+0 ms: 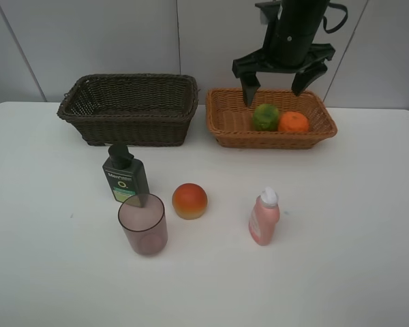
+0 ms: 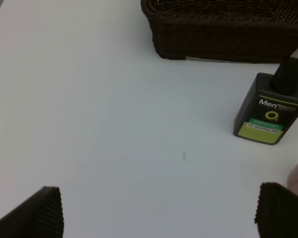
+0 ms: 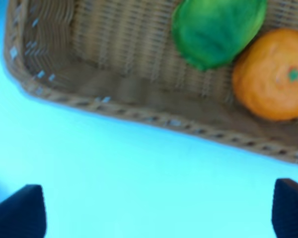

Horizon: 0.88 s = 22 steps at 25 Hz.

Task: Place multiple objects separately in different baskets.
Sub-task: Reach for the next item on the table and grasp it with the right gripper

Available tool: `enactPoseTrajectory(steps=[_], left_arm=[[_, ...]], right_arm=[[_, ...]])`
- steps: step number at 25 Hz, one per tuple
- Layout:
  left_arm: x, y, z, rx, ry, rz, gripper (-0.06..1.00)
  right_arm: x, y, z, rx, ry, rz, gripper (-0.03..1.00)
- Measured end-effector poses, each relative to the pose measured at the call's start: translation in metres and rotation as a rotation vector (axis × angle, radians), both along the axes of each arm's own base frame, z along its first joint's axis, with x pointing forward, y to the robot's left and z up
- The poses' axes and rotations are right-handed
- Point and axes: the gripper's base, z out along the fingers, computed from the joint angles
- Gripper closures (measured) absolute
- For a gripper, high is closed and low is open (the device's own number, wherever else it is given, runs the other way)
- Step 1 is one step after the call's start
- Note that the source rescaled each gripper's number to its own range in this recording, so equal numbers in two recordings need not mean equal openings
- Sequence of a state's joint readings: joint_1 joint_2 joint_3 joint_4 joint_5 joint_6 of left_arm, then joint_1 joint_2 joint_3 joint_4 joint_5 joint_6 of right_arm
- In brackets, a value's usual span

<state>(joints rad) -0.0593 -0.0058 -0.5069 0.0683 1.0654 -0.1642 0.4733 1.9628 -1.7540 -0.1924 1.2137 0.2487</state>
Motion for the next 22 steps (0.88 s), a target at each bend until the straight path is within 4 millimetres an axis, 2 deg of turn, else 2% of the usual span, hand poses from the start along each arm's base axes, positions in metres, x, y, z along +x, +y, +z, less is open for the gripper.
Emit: enactPoseTrajectory(steps=[3, 9, 13, 17, 22], left_arm=[[0.0, 0.0, 0.0, 0.0, 0.0, 0.0, -0.06], [0.0, 0.0, 0.0, 0.0, 0.0, 0.0, -0.06], [0.0, 0.0, 0.0, 0.0, 0.0, 0.0, -0.06], [0.0, 0.0, 0.0, 0.0, 0.0, 0.0, -0.06], [0.0, 0.0, 0.0, 0.0, 0.0, 0.0, -0.06]], right_arm=[[-0.025, 0.005, -0.001, -0.005, 0.035, 0.017, -0.03], [-0.078, 0.007, -0.02, 0.0, 0.107, 0.029, -0.03], [-0.107, 0.01, -0.03, 0.052, 0.115, 0.033, -0.03], [-0.129, 0.014, -0.038, 0.069, 0.135, 0.038, -0.03], [-0.142, 0.01, -0.06, 0.061, 0.167, 0.016, -0.03]])
